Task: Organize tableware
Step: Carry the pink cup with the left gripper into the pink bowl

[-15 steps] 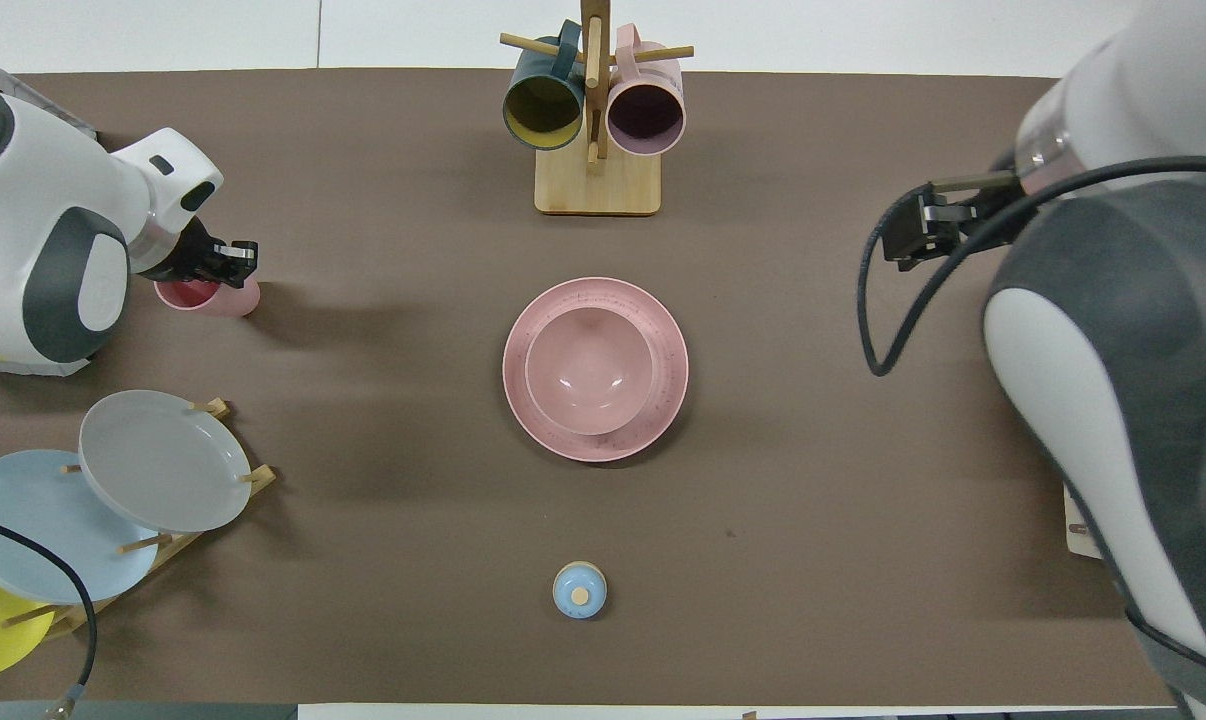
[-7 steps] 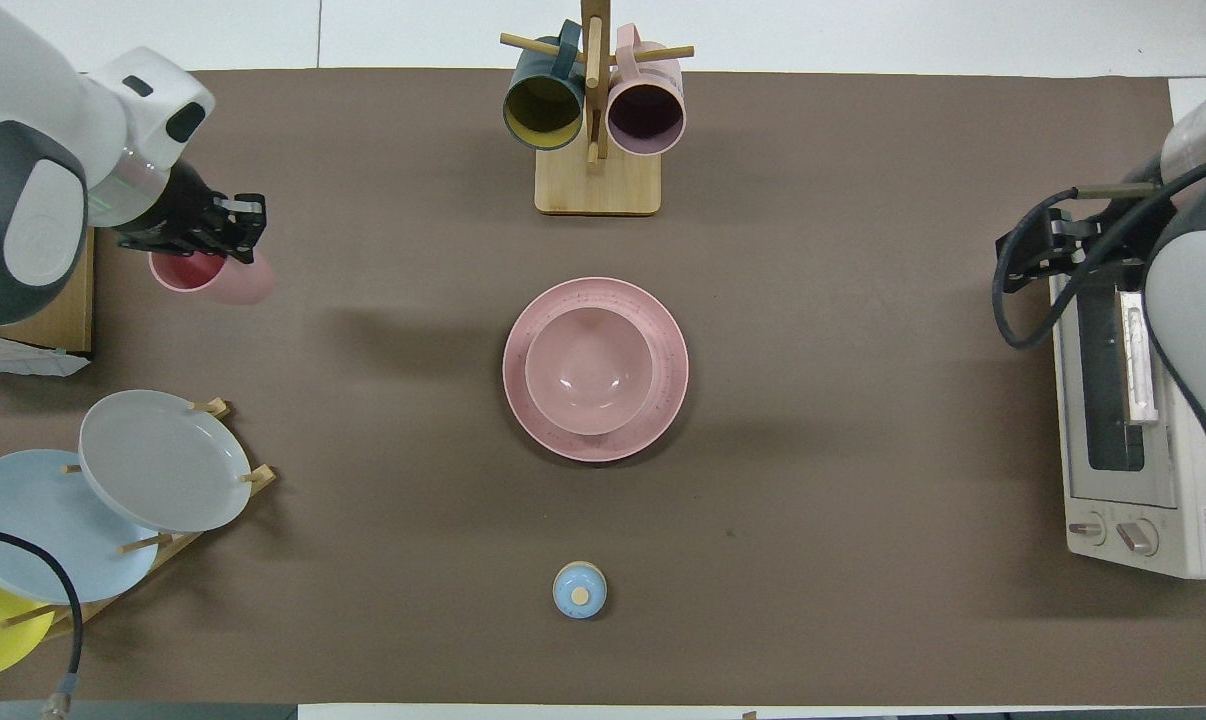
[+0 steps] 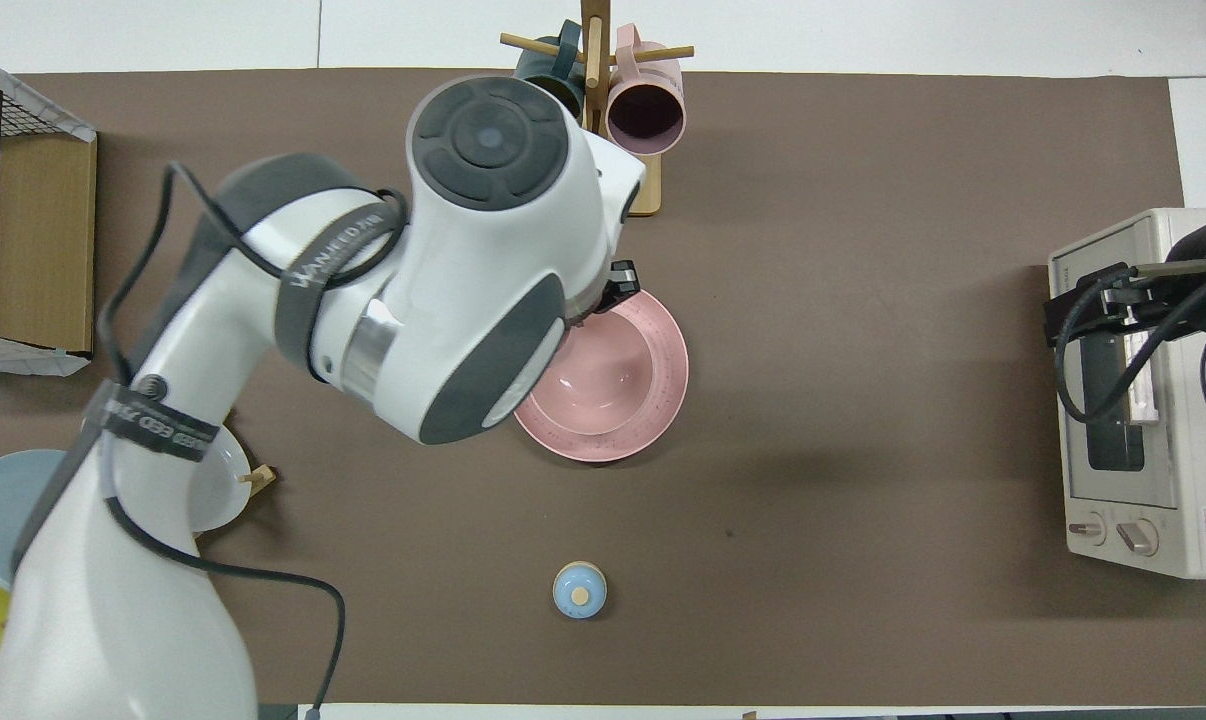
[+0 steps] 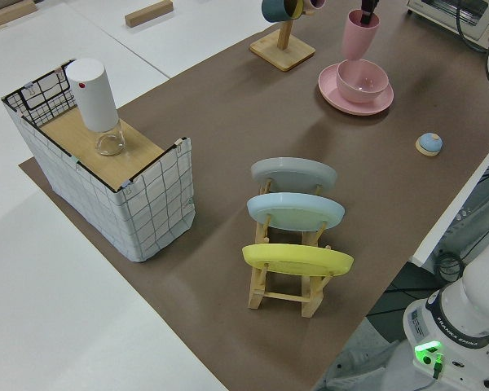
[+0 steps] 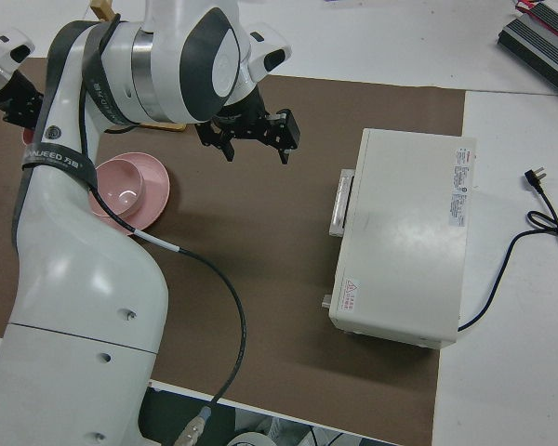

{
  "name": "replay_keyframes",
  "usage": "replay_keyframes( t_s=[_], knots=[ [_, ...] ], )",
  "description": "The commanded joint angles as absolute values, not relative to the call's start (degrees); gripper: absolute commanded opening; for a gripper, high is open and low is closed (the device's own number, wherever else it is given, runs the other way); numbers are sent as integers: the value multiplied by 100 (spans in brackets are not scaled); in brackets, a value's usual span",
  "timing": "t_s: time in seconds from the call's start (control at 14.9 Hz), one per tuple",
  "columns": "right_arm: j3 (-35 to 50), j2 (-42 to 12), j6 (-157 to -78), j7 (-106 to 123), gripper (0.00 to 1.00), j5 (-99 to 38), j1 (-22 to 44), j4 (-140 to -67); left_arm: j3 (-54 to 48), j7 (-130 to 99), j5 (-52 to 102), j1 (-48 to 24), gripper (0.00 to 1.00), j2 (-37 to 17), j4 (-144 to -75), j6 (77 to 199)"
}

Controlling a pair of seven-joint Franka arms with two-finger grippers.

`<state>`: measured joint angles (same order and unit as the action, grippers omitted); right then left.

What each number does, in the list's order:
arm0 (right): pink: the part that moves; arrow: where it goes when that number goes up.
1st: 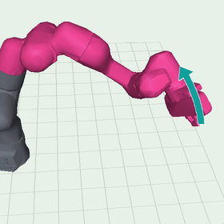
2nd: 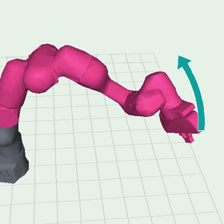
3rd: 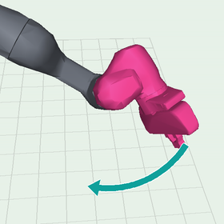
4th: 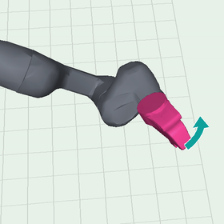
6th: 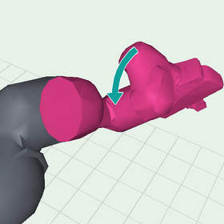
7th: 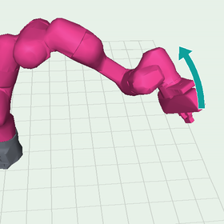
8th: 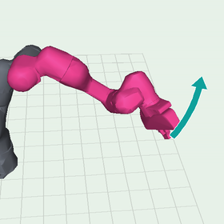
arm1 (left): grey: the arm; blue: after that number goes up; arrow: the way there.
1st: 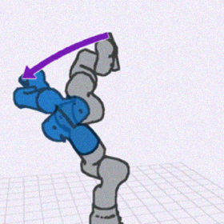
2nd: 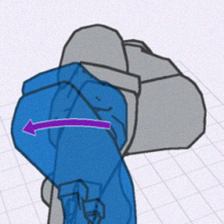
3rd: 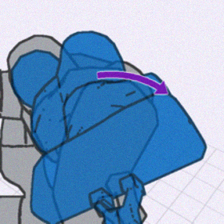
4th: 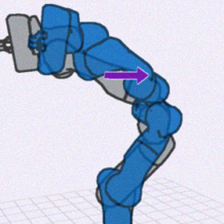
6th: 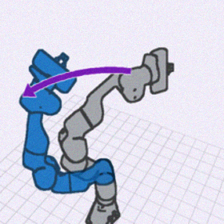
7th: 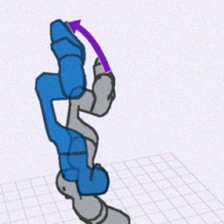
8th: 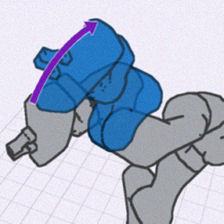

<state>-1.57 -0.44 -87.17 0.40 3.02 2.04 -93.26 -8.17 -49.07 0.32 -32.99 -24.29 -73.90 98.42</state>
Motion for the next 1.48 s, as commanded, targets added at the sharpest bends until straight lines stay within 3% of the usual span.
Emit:
replay_keyframes(
  t_s=[0.0,0.67,1.28,1.34,1.41],
  knots=[
    [-105,245,-8912,290,100,264,18,-9764,-694,-5080,0,-3515,0,-2733,-7286,10063],
    [-80,62,-9158,299,100,228,-105,-9651,-703,-5379,-141,-3709,0,-2760,-8067,10792],
    [-96,-27,-8886,290,100,194,-114,-9589,-694,-5590,-237,-3823,0,-2654,-8728,11382],
    [-114,26,-8886,273,100,167,-123,-9598,-694,-5590,-246,-3823,32,-2654,-8728,11373],
    [-123,35,-8903,255,100,167,-97,-9615,-694,-5590,-246,-3832,99,-2654,-8728,11356]
  ],
)
